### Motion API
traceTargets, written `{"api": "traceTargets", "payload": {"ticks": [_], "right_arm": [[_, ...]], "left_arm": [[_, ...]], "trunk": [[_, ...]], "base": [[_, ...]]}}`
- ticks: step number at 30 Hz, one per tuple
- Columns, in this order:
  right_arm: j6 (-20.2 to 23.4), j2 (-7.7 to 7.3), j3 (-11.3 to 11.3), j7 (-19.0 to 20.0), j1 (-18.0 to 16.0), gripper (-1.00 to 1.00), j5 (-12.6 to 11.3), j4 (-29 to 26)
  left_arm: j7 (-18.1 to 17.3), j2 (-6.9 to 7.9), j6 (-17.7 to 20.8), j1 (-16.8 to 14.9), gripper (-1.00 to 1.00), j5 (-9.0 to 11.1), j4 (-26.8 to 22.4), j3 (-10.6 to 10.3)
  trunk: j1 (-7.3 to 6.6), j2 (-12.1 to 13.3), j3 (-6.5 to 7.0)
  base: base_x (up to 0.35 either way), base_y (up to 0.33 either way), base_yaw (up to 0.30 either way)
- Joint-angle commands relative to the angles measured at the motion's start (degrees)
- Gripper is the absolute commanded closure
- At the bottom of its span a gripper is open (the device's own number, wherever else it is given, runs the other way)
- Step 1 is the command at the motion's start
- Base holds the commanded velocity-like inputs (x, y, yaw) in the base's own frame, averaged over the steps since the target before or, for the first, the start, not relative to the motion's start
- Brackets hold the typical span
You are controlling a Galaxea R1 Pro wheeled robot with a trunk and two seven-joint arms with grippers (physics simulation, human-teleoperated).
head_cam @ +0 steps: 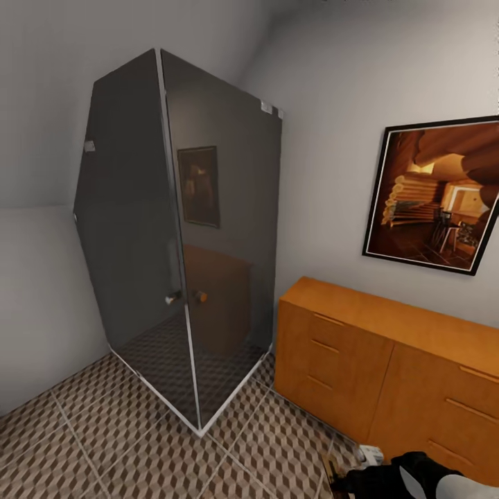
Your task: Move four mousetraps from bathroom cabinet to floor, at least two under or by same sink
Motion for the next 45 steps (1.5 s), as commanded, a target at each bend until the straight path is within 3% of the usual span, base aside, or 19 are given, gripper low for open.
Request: {"api": "traceTargets", "payload": {"ticks": [1, 8, 14, 22, 29, 33, 42, 45], "right_arm": [[-0.2, 0.01, 0.3, -1.1, 0.8, 1.0, -0.9, 0.0], [-3.3, 0.0, 0.2, -9.4, 3.9, 1.0, -0.8, 0.0], [-4.6, -0.06, 0.2, -10.3, 5.3, 1.0, -0.9, 0.1], [-5.6, -0.04, 0.3, -10.6, 5.9, 1.0, -0.9, 0.0], [-6.0, -0.15, 0.3, -10.6, 6.0, 1.0, -0.8, 0.0], [-6.1, -0.22, 0.3, -10.6, 6.5, 1.0, -0.8, 0.1], [-5.9, -0.29, 0.6, -10.7, 6.7, 1.0, -0.1, 0.1], [-5.9, -0.3, 2.5, -10.8, 6.7, 1.0, 2.7, 0.1]], "left_arm": [[0.1, -0.03, -0.7, 0.0, 1.0, 0.1, 0.0, -0.5], [0.0, -0.15, -2.9, 2.0, 1.0, 0.2, 0.0, -0.5], [-1.0, -0.09, -3.0, 2.4, 1.0, 0.5, -0.1, -0.4], [-5.5, -0.01, -3.0, 2.6, 1.0, 0.9, -0.2, -0.1], [-6.3, -0.01, -3.0, 2.6, 1.0, 5.0, -0.2, 0.0], [-6.5, -0.06, -3.0, 2.6, 1.0, 8.4, -0.3, -0.1], [-6.5, -0.16, -3.1, 2.6, 1.0, 8.8, -0.3, -0.1], [-6.5, -0.18, -3.2, 2.6, 1.0, 8.8, -0.3, -0.1]], "trunk": [[0.02, 0.0, 0.06], [0.02, 0.0, 0.64], [0.02, 0.0, 0.91], [0.02, 0.0, 0.96], [0.02, 0.0, 0.97], [0.02, 0.0, 0.97], [0.02, 0.0, 1.01], [0.02, 0.0, 1.02]], "base": [[-0.051, 0.0, 0.03], [-0.019, 0.0, 0.059], [-0.001, 0.0, 0.087], [0.0, 0.0, 0.017], [0.0, 0.0, 0.002], [0.0, 0.0, 0.01], [0.0, 0.0, 0.226], [0.0, 0.0, 0.287]]}}
